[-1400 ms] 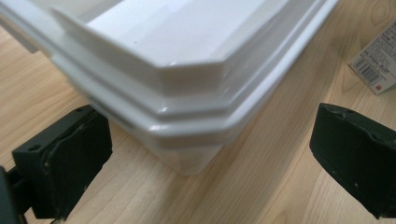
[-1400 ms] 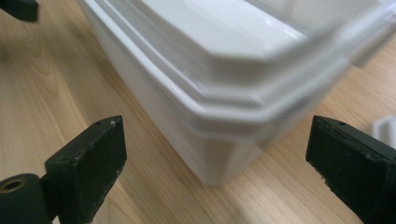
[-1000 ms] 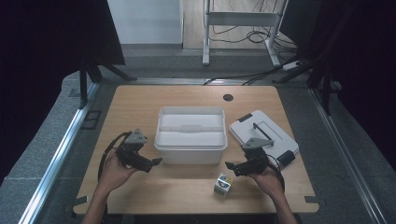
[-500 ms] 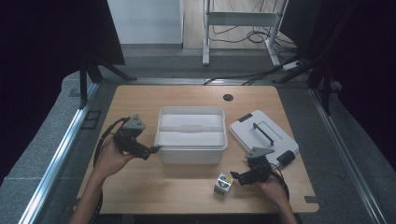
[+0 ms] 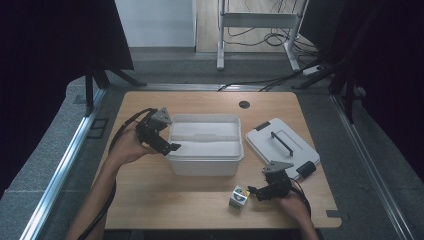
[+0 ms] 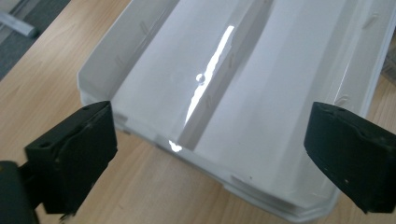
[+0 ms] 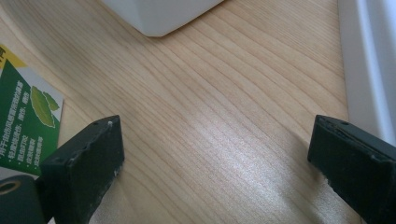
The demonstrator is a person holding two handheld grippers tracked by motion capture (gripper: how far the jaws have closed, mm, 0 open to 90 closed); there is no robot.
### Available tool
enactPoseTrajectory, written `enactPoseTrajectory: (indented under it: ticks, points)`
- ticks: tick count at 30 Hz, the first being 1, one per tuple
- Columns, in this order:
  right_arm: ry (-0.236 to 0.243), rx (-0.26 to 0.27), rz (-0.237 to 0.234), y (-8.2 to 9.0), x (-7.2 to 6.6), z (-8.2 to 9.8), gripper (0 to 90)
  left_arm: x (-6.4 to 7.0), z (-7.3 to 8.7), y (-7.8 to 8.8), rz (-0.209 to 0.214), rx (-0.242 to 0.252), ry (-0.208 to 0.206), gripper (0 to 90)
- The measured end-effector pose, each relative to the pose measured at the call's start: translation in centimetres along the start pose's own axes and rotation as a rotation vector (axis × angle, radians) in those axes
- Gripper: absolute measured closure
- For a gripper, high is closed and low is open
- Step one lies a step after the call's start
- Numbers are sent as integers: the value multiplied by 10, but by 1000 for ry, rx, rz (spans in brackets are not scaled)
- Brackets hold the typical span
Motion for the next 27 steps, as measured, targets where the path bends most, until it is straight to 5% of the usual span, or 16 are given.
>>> enactPoseTrajectory:
  ticks: [11, 27]
  points:
    - [2, 0, 1, 0, 0, 0, 32, -11, -29, -25, 129, -47, -162, 402]
    - [1, 0, 1, 0, 0, 0, 32, 1, -63, -66, 287, -56, -248, 740]
Point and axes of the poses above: each handheld gripper's, and its own axes: y roughly backward along the jaws, z roughly out of its underside, x roughly to its right, the point moved 7 cm from there along -y, roughly forward along the jaws, and after that the axes turned 3 degrees about -y, right-handed, at the moved point
